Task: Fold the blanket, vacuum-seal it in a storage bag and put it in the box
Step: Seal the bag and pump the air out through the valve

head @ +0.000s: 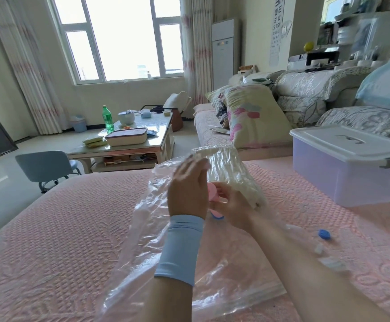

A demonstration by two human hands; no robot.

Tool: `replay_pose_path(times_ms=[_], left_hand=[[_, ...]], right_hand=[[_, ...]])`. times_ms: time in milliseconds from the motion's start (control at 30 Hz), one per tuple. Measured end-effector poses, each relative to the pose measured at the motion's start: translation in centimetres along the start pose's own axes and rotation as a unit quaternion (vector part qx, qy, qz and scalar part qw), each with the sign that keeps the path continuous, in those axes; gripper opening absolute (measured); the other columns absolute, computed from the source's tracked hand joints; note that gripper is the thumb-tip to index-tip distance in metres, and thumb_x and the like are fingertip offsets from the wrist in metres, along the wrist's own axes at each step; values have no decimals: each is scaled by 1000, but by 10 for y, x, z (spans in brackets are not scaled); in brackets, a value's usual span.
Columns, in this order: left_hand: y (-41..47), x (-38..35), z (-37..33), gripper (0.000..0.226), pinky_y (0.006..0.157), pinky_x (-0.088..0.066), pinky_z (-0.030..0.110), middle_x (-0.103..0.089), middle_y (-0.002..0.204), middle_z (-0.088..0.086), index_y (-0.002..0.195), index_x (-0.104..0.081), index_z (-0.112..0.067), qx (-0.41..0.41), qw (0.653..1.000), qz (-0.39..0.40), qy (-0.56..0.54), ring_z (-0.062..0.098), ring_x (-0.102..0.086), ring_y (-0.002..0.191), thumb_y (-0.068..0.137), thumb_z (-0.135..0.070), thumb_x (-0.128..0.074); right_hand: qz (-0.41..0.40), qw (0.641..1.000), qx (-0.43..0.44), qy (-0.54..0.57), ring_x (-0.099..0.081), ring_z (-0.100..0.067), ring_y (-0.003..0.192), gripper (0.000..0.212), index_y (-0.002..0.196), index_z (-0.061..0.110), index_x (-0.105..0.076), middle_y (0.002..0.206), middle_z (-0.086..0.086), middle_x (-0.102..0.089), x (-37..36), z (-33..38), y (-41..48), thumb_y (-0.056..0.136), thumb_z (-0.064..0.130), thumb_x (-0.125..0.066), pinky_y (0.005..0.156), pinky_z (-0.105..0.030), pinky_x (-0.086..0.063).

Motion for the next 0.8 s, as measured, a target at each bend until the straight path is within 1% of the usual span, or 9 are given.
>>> replay_pose_path(times_ms=[67,133,233,333,433,533,633,700,800], left_hand=[[-15,-20,13,13,77,-52,30,-70,92,3,91,-73,-17,64,987,147,7,21,-63,80,91,-14,-60],[-18,-25,19,15,74,-50,31,-69,89,0,91,-72,-21,96,972,211,29,20,-60,75,93,-19,-57],[3,-4,2,13,78,-53,27,-71,92,-2,91,-73,-19,34,994,101,13,20,-65,79,93,-19,-60],[29,26,-19,14,94,-51,30,-73,107,3,96,-74,-13,-62,995,-75,-28,21,-66,105,94,-14,-61],[31,28,-15,15,101,-47,34,-72,109,6,98,-73,-8,-73,988,-122,-52,23,-62,114,93,-8,-59],[5,-1,-1,15,101,-47,35,-70,113,7,99,-74,-7,-28,999,-23,-22,23,-62,113,90,-3,-63],[-22,-32,19,19,95,-45,20,-70,115,3,102,-74,-12,32,989,145,-31,21,-63,109,89,-5,-62],[-27,-42,31,29,94,-38,9,-63,127,-1,115,-71,-20,78,976,194,-54,17,-60,112,91,-8,-60],[-22,-48,43,45,99,-40,17,-49,142,-5,128,-61,-32,156,948,249,-125,13,-52,121,90,-8,-59]], right_hand=[[0,1000,-8,4,-67,-2,102,43,109,51,-65,103,14,-72,1,0,-2,71,37,-79,93,-37,-55],[5,1000,-15,7,-67,-4,103,43,109,48,-66,104,11,-72,2,0,-3,69,38,-79,94,-40,-55],[-3,1000,-7,10,-67,-2,102,43,108,50,-66,104,15,-73,3,3,-2,67,45,-79,95,-37,-55],[-3,1000,-7,8,-66,-3,104,44,109,51,-66,107,17,-72,5,3,-1,68,48,-80,98,-40,-54],[4,1000,-13,4,-67,-7,105,45,110,50,-66,107,15,-72,4,3,-1,67,46,-81,98,-43,-53],[-1,1000,-5,3,-67,-3,102,42,109,50,-66,105,16,-73,2,7,-4,70,44,-80,96,-38,-54],[-5,1000,-6,4,-68,-2,101,39,108,48,-67,101,14,-73,4,11,-7,70,43,-75,93,-37,-55],[-8,1000,-3,10,-68,-7,101,40,110,39,-69,100,9,-74,5,14,-9,71,43,-74,94,-40,-55],[-16,1000,-1,5,-68,-5,101,46,110,34,-71,100,11,-75,10,17,-11,67,51,-76,91,-35,-56]])
Point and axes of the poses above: each hand's wrist, its own y-axis towards the middle knuckle, its own x-axis out of the back of the hand, z = x × y, the point moved 3 cm from there along y, towards the middle knuckle
